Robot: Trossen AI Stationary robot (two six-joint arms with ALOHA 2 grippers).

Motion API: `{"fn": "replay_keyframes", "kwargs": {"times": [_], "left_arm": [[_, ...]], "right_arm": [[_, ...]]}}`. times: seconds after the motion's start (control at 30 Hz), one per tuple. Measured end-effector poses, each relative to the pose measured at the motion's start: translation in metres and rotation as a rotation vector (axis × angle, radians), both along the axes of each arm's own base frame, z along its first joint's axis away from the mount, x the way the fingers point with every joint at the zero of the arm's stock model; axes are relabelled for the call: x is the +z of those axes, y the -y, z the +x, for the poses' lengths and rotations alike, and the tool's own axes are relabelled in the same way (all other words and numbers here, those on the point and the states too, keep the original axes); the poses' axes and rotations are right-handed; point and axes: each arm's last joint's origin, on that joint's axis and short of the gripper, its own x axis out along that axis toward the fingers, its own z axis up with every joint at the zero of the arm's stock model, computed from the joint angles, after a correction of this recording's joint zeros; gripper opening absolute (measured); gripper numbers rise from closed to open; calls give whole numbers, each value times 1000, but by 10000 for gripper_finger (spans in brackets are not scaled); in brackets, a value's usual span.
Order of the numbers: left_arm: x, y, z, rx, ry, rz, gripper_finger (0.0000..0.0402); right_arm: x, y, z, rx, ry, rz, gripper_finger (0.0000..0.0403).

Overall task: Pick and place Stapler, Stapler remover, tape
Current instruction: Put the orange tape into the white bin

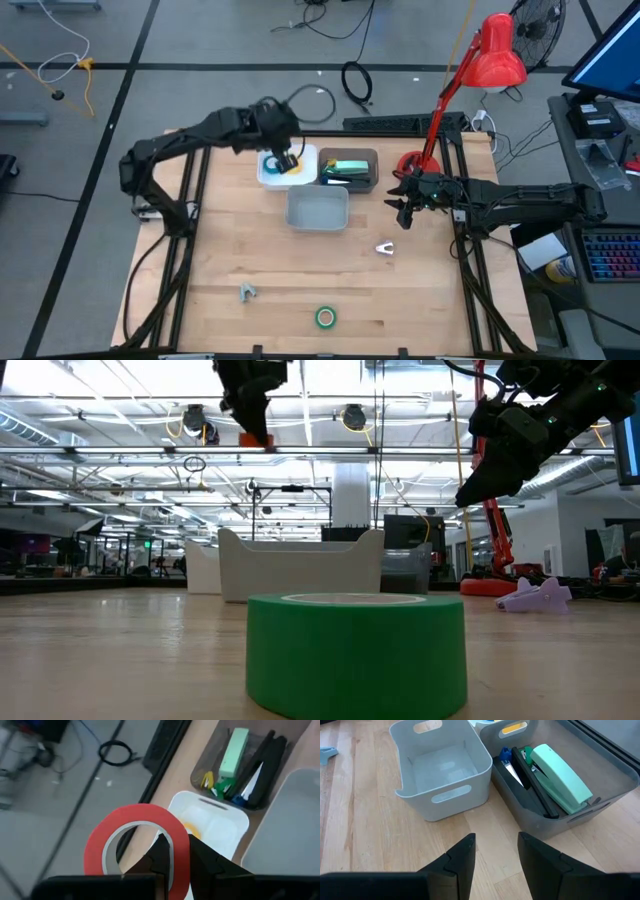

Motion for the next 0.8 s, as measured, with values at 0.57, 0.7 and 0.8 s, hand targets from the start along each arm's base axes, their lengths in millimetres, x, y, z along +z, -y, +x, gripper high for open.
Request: {"fn": "replay_keyframes", "kwargs": {"times": [0.57, 0.7, 0.8], "left_arm": [[-82, -57, -5, -136, 193, -302, 39], [-102, -61, -8, -147, 239, -356, 39], [-113, -63, -9, -149, 265, -367, 39]], "right_arm": [[0, 0, 0, 0, 0, 0, 139], [0, 0, 0, 0, 0, 0, 139], [0, 0, 0, 0, 0, 0, 139]]}}
